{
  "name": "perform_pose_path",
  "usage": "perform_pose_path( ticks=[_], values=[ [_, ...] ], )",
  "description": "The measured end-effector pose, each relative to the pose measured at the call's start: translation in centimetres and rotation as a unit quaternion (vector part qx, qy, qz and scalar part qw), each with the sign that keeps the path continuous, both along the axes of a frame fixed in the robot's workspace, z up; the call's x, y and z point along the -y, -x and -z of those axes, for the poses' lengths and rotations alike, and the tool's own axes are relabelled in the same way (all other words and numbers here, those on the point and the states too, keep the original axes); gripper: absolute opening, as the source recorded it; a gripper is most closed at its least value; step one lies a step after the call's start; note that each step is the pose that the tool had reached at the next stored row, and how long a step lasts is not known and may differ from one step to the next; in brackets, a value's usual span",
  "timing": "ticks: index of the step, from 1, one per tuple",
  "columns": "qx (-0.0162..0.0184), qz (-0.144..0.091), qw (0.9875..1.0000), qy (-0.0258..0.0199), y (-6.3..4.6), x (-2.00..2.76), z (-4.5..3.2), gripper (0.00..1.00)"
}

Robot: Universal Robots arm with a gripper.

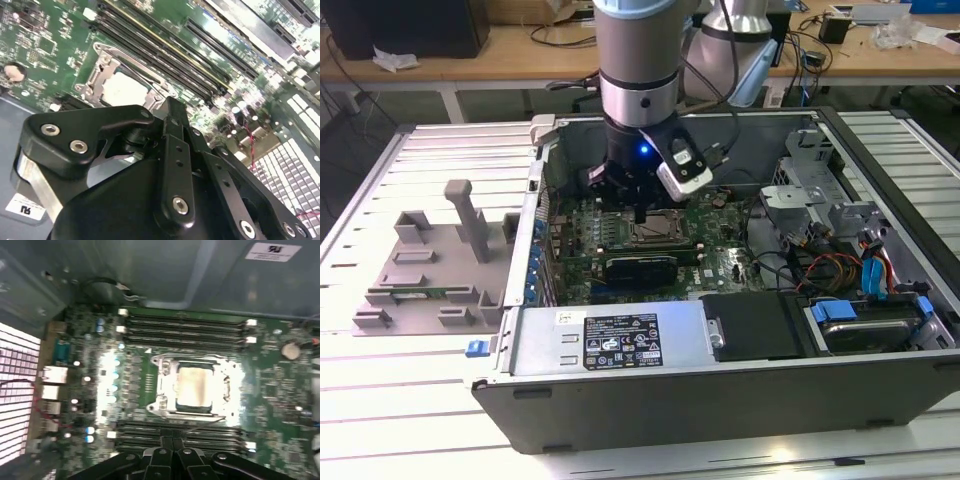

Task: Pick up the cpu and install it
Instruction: 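Install the second cpu locking lever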

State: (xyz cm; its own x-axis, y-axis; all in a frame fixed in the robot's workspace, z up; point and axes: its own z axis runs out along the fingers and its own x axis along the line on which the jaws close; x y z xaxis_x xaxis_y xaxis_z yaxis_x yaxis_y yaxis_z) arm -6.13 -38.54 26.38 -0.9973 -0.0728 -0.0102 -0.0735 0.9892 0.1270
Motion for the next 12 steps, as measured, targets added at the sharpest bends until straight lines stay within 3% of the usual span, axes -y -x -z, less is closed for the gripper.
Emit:
perform_pose_path(
  ticks=[4, 6, 12],
  values=[
    [-0.0001, 0.000, 1.0000, -0.0001, -1.0, 0.00, 0.10, 0.11],
    [-0.0019, 0.001, 1.0000, -0.0001, -2.1, 0.04, 0.89, 0.11],
    [-0.0019, 0.005, 1.0000, -0.0001, -1.6, 0.17, 1.54, 0.11]
  ],
)
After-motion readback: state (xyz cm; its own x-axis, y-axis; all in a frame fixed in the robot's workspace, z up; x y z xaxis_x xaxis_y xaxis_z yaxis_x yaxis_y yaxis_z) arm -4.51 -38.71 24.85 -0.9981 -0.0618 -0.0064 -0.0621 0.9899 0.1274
